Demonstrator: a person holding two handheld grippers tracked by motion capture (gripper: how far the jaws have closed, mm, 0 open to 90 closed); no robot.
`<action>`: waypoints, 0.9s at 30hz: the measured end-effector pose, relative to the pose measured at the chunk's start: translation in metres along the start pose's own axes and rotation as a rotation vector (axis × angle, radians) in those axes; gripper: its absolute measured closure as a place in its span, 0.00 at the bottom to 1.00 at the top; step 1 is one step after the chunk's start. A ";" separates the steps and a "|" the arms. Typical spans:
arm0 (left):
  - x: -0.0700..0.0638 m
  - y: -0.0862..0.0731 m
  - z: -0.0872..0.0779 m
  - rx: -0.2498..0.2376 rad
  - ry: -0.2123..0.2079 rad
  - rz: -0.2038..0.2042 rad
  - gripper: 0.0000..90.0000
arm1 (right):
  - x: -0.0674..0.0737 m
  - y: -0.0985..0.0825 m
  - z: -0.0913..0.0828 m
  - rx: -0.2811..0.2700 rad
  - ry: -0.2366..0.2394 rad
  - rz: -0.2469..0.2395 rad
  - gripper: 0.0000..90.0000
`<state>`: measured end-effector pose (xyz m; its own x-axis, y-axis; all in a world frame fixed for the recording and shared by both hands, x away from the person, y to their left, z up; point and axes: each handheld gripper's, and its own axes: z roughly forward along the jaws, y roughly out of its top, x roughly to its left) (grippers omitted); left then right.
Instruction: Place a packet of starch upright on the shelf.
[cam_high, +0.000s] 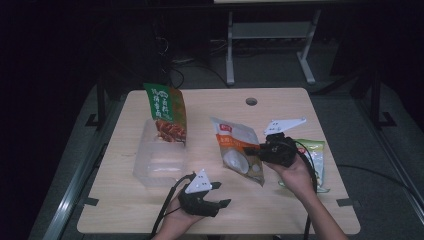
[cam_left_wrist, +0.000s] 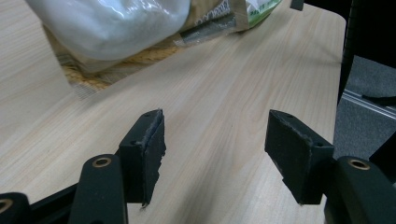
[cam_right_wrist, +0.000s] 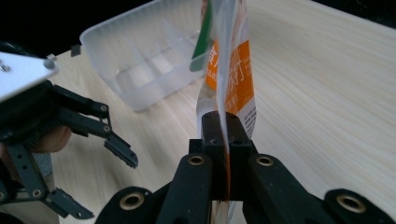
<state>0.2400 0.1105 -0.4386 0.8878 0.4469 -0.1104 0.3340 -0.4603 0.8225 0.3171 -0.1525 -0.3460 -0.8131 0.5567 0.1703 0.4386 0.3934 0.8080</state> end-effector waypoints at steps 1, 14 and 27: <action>0.000 0.000 0.000 -0.004 0.000 -0.003 0.41 | 0.002 0.002 0.000 -0.003 0.001 -0.004 1.00; -0.004 -0.002 -0.003 0.001 -0.016 0.013 0.39 | 0.019 0.035 0.010 -0.032 0.037 -0.082 1.00; -0.005 -0.004 -0.009 0.011 -0.028 0.030 0.39 | 0.034 0.073 0.039 -0.056 0.110 -0.138 1.00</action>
<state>0.2314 0.1174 -0.4362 0.9058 0.4113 -0.1016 0.3105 -0.4815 0.8196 0.3360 -0.0761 -0.3031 -0.9025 0.4153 0.1140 0.3004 0.4172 0.8577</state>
